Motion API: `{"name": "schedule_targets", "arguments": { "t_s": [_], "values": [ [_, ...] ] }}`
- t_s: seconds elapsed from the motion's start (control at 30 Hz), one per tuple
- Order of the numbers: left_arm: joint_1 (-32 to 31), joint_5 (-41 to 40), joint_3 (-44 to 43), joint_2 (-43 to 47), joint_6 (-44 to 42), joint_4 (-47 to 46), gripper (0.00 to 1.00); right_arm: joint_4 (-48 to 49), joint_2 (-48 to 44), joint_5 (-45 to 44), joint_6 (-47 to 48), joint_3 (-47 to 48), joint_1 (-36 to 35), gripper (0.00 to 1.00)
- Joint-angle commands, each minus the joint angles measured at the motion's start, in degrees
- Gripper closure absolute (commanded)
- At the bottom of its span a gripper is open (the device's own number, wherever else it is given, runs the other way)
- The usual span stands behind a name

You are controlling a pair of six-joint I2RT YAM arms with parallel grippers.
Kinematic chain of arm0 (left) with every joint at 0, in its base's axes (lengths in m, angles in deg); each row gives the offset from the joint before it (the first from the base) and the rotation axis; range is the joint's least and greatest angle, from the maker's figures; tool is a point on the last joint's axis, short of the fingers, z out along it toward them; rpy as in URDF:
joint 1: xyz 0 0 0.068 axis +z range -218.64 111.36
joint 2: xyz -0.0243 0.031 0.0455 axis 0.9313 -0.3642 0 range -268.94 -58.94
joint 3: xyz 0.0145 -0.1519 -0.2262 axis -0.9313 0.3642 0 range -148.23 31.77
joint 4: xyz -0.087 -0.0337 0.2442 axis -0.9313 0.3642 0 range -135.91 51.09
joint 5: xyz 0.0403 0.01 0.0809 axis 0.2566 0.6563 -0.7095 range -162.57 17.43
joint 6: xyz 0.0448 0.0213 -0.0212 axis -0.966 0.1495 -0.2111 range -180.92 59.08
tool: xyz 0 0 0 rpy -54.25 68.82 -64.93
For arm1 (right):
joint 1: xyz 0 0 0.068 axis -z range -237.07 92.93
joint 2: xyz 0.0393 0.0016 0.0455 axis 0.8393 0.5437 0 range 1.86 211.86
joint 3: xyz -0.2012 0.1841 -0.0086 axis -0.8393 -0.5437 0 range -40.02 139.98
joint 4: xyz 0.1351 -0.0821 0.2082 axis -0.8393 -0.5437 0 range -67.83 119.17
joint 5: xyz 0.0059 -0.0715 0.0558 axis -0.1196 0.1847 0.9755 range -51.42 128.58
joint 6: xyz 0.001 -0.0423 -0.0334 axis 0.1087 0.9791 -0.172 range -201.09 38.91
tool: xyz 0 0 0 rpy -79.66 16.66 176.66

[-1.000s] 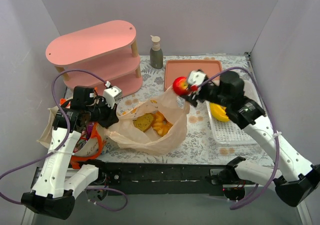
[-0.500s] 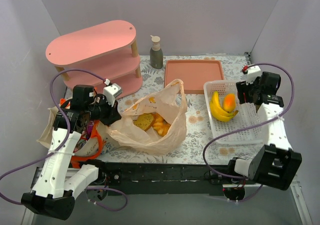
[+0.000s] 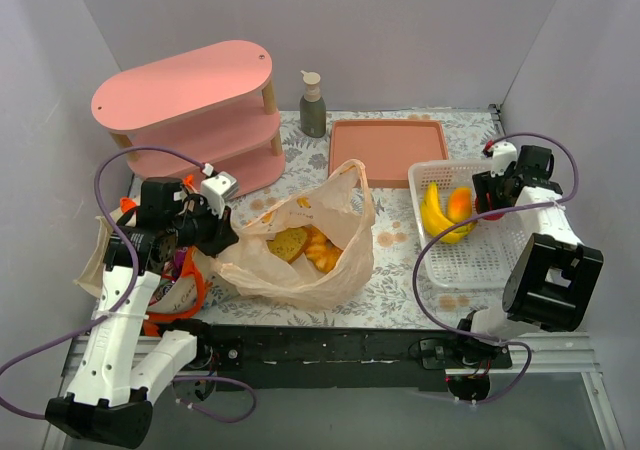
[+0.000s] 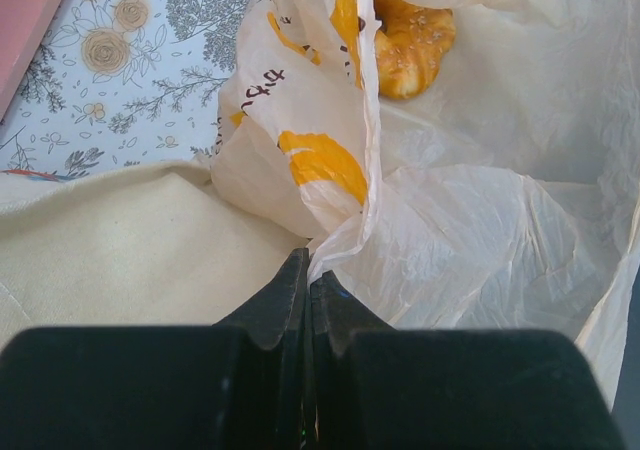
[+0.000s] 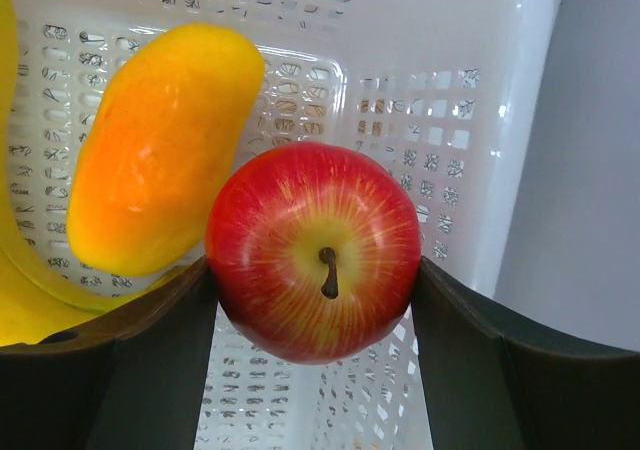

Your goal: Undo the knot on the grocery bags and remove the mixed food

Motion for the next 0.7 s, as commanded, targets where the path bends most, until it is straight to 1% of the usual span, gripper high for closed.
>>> {"name": "schedule_targets", "arguments": {
  "t_s": [0.0,0.13,0.23,0.27,0.3,0.33,0.37,0.43,0.47,0.53,0.6,0.67],
  "values": [
    [1.1,0.0,0.1,0.5,0.1,-1.1,1.0,2.1,2.1,1.0,0.0,2.6,0.3,0.99],
    [1.7,0.4,0.1,0.1,0.2,-1.4,1.0,3.8,2.9,2.4,-1.0,2.1,0.2,0.93],
    [1.8,0.5,-0.2,-0.3,0.3,-1.1,1.0,4.6,3.5,2.9,-1.7,1.6,0.2,0.85],
    [1.8,0.7,-0.3,-0.4,0.2,-1.0,1.0,4.3,3.7,3.5,-1.7,1.7,0.2,0.67],
    [1.8,0.7,-0.3,-0.4,0.1,-0.9,1.0,4.0,3.7,3.6,-1.8,1.8,0.2,0.57],
    [1.8,0.7,-0.2,-0.4,0.1,-0.7,1.0,3.8,3.5,3.5,-2.3,1.8,0.3,0.51],
    [1.8,0.8,-0.2,-0.4,0.1,-0.7,1.0,3.8,3.4,3.4,-2.5,1.9,0.3,0.34],
    [1.8,0.6,-0.1,-0.3,0.1,-0.9,1.0,3.5,1.9,3.8,-3.1,1.8,0.2,0.11],
    [1.8,0.6,-0.1,-0.3,0.0,-0.8,1.0,3.1,1.3,4.4,-3.4,1.8,0.2,0.08],
    [1.9,0.6,0.0,-0.4,-0.1,-0.8,1.0,2.5,-0.6,5.2,-4.0,1.8,0.2,0.07],
    [1.8,0.6,0.1,-0.5,-0.3,-0.9,1.0,1.7,-2.8,6.5,-5.2,2.1,0.3,0.02],
    [1.8,0.5,0.4,-0.5,-0.4,-1.0,1.0,1.6,-4.2,7.6,-6.7,2.3,0.2,0.02]
  ]
}}
